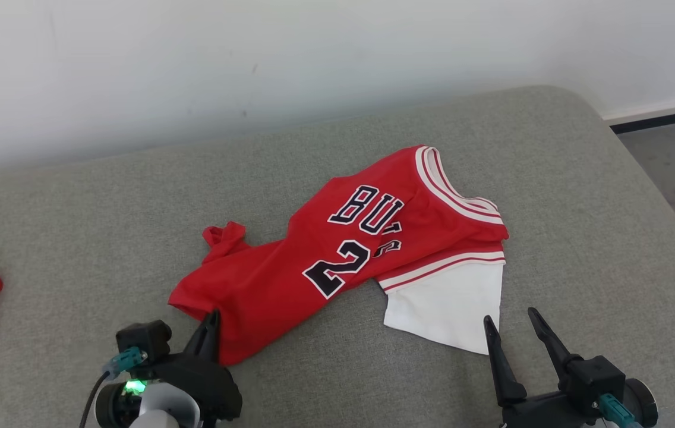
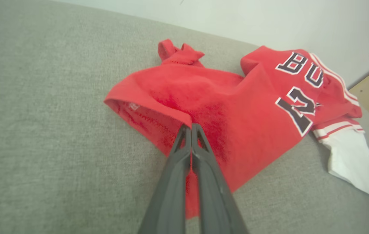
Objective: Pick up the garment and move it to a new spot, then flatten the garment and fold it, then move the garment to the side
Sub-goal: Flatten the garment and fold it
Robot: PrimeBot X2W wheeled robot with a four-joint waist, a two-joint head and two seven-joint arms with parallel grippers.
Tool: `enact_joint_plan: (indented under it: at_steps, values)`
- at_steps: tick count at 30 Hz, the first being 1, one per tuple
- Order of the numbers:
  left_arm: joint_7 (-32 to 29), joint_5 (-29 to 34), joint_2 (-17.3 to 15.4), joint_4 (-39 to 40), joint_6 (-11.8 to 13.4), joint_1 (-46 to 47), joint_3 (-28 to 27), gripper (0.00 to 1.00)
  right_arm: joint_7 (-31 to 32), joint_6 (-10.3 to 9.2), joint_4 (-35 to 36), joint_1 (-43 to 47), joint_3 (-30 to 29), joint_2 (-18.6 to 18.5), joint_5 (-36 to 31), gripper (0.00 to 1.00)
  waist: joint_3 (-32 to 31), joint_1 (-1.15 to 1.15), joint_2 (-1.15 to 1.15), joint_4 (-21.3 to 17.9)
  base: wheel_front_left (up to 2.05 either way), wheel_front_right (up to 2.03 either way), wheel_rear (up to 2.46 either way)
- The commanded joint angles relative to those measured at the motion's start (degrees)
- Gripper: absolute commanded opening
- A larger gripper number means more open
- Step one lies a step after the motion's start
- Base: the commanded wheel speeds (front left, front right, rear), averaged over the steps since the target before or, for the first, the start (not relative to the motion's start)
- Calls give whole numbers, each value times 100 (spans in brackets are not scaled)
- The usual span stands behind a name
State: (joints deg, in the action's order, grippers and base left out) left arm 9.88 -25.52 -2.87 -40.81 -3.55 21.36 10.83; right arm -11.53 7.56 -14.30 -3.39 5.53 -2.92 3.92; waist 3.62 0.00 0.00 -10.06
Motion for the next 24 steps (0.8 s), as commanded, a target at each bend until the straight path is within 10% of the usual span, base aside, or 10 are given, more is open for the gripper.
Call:
enact_joint_plan:
  at_steps: [1,11,24]
  values:
    - [173,-87,-10,152,-44,4,-35,0,16,-15,2,79,-24,5,-6,100,-83,0,0,53,0,0,0]
    - [413,-208,-33,2212,-177,-661,-60,0,55,-15,79,279,-213,4,35,100,-353,0,0,332,0,0,0]
    - [-832,-148,-121,5133,393,-948,193,0,27,-15,138,278,-270,4,95,100,-298,0,0,374,0,0,0]
